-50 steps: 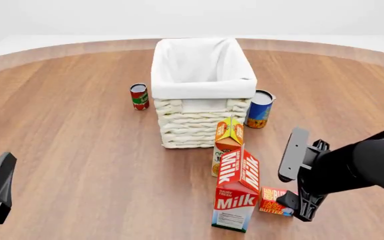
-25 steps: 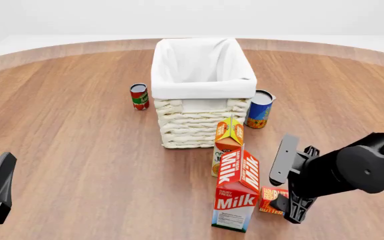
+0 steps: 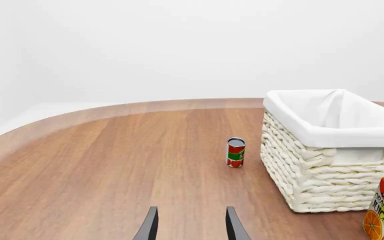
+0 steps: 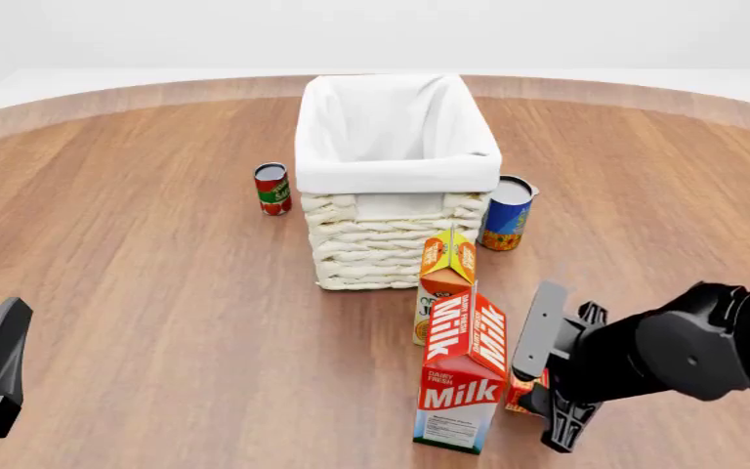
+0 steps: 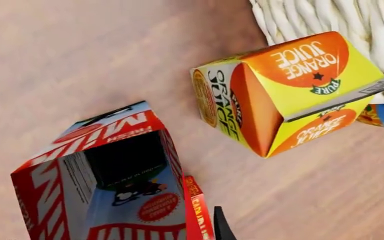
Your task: Pick up the butter and put it in the basket.
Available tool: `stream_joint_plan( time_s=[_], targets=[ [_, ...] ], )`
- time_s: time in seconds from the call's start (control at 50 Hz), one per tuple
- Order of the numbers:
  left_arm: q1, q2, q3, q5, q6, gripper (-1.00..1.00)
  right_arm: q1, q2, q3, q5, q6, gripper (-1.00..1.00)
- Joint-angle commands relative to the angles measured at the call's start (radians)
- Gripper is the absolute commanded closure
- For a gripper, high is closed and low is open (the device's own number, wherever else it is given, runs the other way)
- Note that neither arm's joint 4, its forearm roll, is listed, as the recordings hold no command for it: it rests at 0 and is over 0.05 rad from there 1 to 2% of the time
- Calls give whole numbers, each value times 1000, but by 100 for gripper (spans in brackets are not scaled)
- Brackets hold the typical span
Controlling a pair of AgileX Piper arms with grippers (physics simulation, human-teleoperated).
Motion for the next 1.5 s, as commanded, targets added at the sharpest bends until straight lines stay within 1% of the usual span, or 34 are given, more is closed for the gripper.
stream_joint_plan(
  time_s=[0.02, 0.32, 0.42, 0.56, 0.62, 0.64, 0.66, 0.7, 0.72, 0.78, 0.8, 0.82, 0.9, 0.94, 1.0, 1.02, 1.06, 1.08, 1.1, 1.12, 1.14, 1.16, 1.18, 1.2, 1.22, 1.24, 1.28, 1.32, 1.34, 1.38, 1.4, 1.42, 1.44, 1.5],
  targets=[
    [0, 0, 0, 0, 0, -100, 7, 22, 1, -18, 21, 100],
    [0, 0, 0, 0, 0, -100, -11, -6, -9, 12, 6, 100],
    [0, 0, 0, 0, 0, -100, -35, -40, -21, 49, -12, 100],
    [0, 0, 0, 0, 0, -100, -69, -140, -41, 151, -37, 100],
    [0, 0, 0, 0, 0, -100, -68, -187, -56, 203, -33, 100],
    [0, 0, 0, 0, 0, -100, -68, -188, -56, 204, -33, 100],
    [0, 0, 0, 0, 0, -100, -74, -216, -71, 236, -36, 100],
    [0, 0, 0, 0, 0, -100, -77, -226, -75, 246, -39, 100],
    [0, 0, 0, 0, 0, -100, -88, -260, -92, 274, -55, 100],
    [0, 0, 0, 0, 0, -100, -51, -325, -148, 341, -13, 100],
    [0, 0, 0, 0, 0, -100, -51, -325, -148, 342, -13, 100],
    [0, 0, 0, 0, 0, -100, -41, -336, -166, 358, 2, 100],
    [0, 0, 0, 0, 0, -100, -33, -376, -272, 418, 31, 100],
    [0, 0, 0, 0, 0, -100, 14, -400, -369, 462, 114, 100],
    [0, 0, 0, 0, 0, -100, 34, -404, -438, 486, 156, 100],
    [0, 0, 0, 0, 0, -100, 32, -396, -440, 485, 165, 100],
    [0, 0, 0, 0, 0, -100, 51, -384, -448, 481, 205, 100],
    [0, 0, 0, 0, 0, -100, 51, -384, -448, 481, 205, 100],
    [0, 0, 0, 0, 0, -100, 46, -368, -465, 476, 231, 100],
    [0, 0, 0, 0, 0, -100, 55, -359, -501, 476, 280, 100],
    [0, 0, 0, 0, 0, -100, 43, -348, -520, 472, 288, 100],
    [0, 0, 0, 0, 0, -100, 36, -333, -548, 469, 316, 100],
    [0, 0, 0, 0, 0, -100, 0, -314, -601, 445, 330, 100],
    [0, 0, 0, 0, 0, -100, 0, -313, -601, 445, 330, 100],
    [0, 0, 0, 0, 0, -100, -1, -301, -621, 451, 355, 100],
    [0, 0, 0, 0, 0, -100, 1, -306, -634, 448, 355, 100],
    [0, 0, 0, 0, 0, -100, -20, -290, -681, 452, 392, 100],
    [0, 0, 0, 0, 0, -100, -12, -291, -728, 465, 420, 100],
    [0, 0, 0, 0, 0, -100, 36, -300, -745, 489, 454, 100],
    [0, 0, 0, 0, 0, -100, 33, -298, -748, 490, 444, 100],
    [0, 0, 0, 0, 0, -100, 38, -294, -762, 491, 478, 100],
    [0, 0, 0, 0, 0, -100, 28, -285, -765, 489, 463, 100],
    [0, 0, 0, 0, 0, -100, 26, -280, -775, 489, 467, 100],
    [0, 0, 0, 0, 0, -100, 15, -263, -833, 495, 521, 100]
  ],
)
